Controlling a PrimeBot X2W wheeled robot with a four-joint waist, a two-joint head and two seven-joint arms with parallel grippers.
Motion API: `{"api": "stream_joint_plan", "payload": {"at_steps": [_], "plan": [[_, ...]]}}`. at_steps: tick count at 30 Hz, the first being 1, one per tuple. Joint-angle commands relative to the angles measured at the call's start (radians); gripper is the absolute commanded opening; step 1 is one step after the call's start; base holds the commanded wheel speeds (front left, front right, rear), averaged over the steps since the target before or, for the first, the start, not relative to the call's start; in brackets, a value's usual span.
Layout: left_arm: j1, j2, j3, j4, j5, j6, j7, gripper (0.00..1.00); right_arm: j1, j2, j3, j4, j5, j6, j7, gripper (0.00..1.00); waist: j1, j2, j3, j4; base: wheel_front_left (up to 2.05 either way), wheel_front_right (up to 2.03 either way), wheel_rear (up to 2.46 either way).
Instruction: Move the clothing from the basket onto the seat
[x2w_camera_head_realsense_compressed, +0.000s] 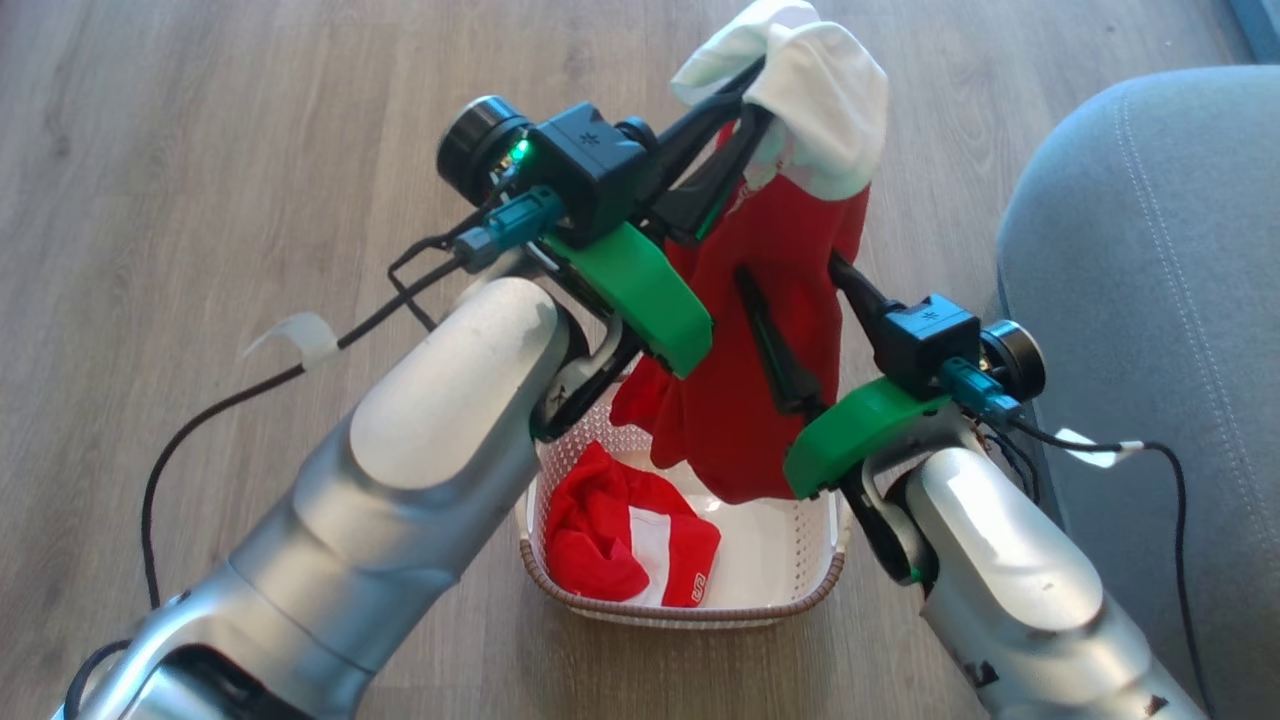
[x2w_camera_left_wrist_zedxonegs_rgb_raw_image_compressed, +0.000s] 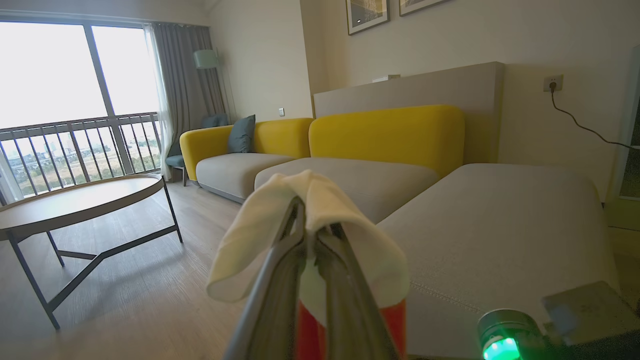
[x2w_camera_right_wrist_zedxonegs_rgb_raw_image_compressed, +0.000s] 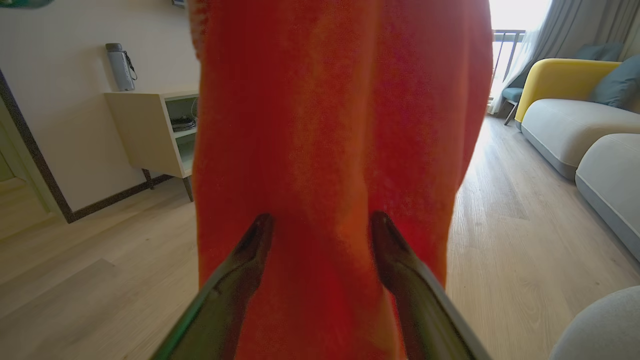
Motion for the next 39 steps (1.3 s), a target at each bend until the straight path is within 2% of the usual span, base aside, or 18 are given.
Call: {"api": "stream_joint_plan", "payload": {"at_steps": [1, 8, 9, 10, 11, 19, 20, 21, 22, 32, 39], "plan": [[-0.035, 0.007, 0.031, -0.038, -0.006, -0.006, -0.006, 0.00, -0.040, 0.018, 0.013, -0.024, -0.007, 0.007, -0.005, 1.00, 0.0001, 0.0000, -0.003, 0.003, 0.00, 0.00, 0.00], [-0.023, 0.005, 0.013, -0.039, -0.019, -0.006, -0.006, 0.00, -0.061, 0.021, 0.057, 0.112, 0.024, 0.007, -0.005, 0.99, 0.0001, 0.0000, -0.009, 0.015, 0.00, 0.00, 0.00], [-0.021, 0.005, 0.012, -0.038, -0.021, -0.006, -0.006, 0.00, -0.065, 0.021, 0.064, 0.120, 0.032, 0.007, -0.005, 0.65, 0.0001, 0.0000, -0.010, 0.015, 0.00, 0.00, 0.00], [-0.019, 0.005, 0.011, -0.036, -0.022, -0.006, -0.006, 0.00, -0.070, 0.021, 0.071, 0.124, 0.040, 0.007, -0.005, 0.23, 0.0001, 0.0000, -0.009, 0.015, 0.00, 0.00, 0.00], [-0.017, 0.005, 0.010, -0.035, -0.024, -0.006, -0.006, 0.00, -0.073, 0.021, 0.075, 0.126, 0.048, 0.007, -0.005, 0.00, 0.0001, 0.0000, -0.009, 0.014, 0.00, 0.00, 0.00], [0.000, 0.006, 0.018, -0.012, -0.021, -0.006, -0.006, 0.00, -0.073, 0.021, 0.069, 0.100, 0.070, 0.007, -0.005, 0.00, 0.0001, 0.0000, 0.004, -0.005, 0.00, 0.00, 0.00], [0.003, 0.007, 0.017, -0.006, -0.024, -0.006, -0.006, 0.32, -0.070, 0.021, 0.066, 0.095, 0.069, 0.007, -0.005, 0.00, 0.0001, 0.0000, 0.006, -0.008, 0.00, 0.00, 0.00], [0.005, 0.008, 0.016, 0.000, -0.025, -0.006, -0.006, 0.83, -0.067, 0.021, 0.062, 0.088, 0.067, 0.007, -0.005, 0.00, 0.0001, 0.0000, 0.008, -0.011, 0.00, 0.00, 0.00], [0.007, 0.011, 0.016, 0.004, -0.025, -0.006, -0.006, 1.00, -0.063, 0.021, 0.058, 0.081, 0.066, 0.007, -0.005, 0.00, 0.0001, 0.0000, 0.009, -0.014, 0.00, 0.00, 0.00], [0.032, 0.051, -0.007, 0.026, -0.014, -0.006, -0.006, 1.00, -0.007, 0.020, -0.024, -0.014, 0.043, 0.007, -0.005, 0.00, 0.0001, 0.0000, 0.022, -0.057, 0.00, 0.00, 0.00], [0.062, 0.083, -0.060, 0.041, -0.036, -0.006, -0.006, 1.00, 0.035, 0.008, -0.091, -0.093, 0.034, 0.007, -0.005, 0.00, 0.0001, 0.0000, 0.026, -0.124, 0.00, 0.00, 0.00]]}}
